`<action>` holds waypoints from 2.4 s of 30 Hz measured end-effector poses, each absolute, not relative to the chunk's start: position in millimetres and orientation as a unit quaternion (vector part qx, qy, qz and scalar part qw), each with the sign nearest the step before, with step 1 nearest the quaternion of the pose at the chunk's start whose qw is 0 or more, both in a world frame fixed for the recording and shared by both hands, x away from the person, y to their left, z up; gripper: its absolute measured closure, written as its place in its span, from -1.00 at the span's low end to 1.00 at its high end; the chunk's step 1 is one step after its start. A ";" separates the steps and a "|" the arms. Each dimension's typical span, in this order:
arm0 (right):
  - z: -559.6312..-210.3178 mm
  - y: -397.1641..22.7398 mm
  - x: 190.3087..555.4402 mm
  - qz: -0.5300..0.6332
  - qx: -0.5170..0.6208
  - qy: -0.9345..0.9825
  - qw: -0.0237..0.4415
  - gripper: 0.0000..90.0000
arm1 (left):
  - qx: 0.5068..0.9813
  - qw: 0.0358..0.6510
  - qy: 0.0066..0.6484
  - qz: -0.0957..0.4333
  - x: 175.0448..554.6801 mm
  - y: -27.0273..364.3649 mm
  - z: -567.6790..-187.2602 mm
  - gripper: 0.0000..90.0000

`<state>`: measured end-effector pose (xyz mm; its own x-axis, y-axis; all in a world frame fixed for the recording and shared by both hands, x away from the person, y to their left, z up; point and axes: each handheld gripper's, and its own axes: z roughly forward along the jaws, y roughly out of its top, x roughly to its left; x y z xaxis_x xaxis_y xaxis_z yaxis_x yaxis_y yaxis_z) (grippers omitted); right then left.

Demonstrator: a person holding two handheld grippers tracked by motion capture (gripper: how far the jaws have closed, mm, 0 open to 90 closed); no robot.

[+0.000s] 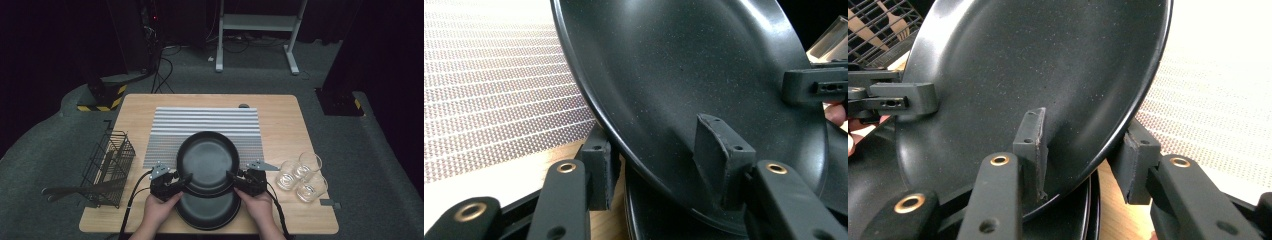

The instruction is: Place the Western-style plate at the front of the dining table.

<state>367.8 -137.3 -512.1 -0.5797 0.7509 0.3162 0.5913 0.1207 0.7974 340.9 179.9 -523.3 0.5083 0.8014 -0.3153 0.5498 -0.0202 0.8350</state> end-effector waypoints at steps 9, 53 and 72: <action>-513.3 -129.7 363.4 0.479 0.463 0.741 0.087 0.22 | 0.703 0.512 0.479 0.121 341.2 180.5 -523.8 0.21; -503.4 -132.9 367.9 0.510 0.447 0.729 0.090 0.33 | 0.709 0.507 0.466 0.151 340.0 178.8 -509.7 0.15; -477.3 -132.9 372.9 0.529 0.437 0.721 0.101 0.33 | 0.695 0.537 0.448 0.167 342.0 182.2 -486.1 0.22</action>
<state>372.9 -132.9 -477.3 -0.5984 0.7364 0.3156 0.5220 0.0595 0.8508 342.0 182.2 -486.1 0.5426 0.8021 -0.2493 0.4446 -0.0224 0.8954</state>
